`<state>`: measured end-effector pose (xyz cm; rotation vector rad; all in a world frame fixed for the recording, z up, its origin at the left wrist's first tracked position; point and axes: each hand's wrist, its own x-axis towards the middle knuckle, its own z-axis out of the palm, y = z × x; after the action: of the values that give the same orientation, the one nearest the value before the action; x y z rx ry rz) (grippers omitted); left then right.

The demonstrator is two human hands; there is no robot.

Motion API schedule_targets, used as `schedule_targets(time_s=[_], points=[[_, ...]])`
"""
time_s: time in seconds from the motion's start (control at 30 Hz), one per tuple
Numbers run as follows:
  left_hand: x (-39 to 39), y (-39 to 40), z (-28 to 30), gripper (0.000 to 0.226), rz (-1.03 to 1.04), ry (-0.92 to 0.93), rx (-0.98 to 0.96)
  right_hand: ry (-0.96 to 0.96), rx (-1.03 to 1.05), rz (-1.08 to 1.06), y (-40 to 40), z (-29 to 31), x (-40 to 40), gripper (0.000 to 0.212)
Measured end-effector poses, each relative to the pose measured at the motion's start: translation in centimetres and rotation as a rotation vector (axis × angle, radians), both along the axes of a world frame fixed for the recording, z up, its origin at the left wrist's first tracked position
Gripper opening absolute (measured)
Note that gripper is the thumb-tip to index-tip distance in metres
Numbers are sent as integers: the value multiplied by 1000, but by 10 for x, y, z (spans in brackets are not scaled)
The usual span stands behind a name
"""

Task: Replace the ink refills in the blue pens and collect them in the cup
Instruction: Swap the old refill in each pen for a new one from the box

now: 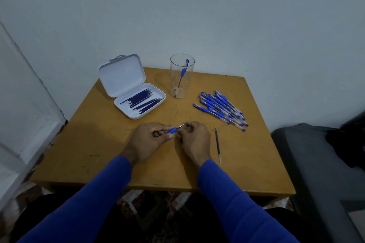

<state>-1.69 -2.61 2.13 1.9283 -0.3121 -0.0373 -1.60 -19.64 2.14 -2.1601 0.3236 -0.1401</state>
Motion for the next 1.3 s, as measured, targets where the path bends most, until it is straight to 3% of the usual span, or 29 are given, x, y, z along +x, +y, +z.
schedule_targets(time_s=[0.07,0.23,0.33,0.67,0.83,0.93,1.3], points=[[-1,0,-4,30,21,-32,1,-44,95,-17,-1,0,-2,7],[-2,-3,-7,34,23,-88,49,-15,480,74,-11,11,-14,42],[-2,-3,-8,35,24,-105,62,-13,457,134,-13,14,-16,46],[-4,-5,-6,27,10,-135,101,27,516,244,-19,12,-14,11],[-3,-3,-6,27,21,-146,104,14,589,242,-21,16,-14,24],[-3,-3,-8,28,30,-162,109,24,466,181,-17,12,-13,32],[-3,-1,-11,30,32,-173,151,19,469,196,-17,10,-13,28]])
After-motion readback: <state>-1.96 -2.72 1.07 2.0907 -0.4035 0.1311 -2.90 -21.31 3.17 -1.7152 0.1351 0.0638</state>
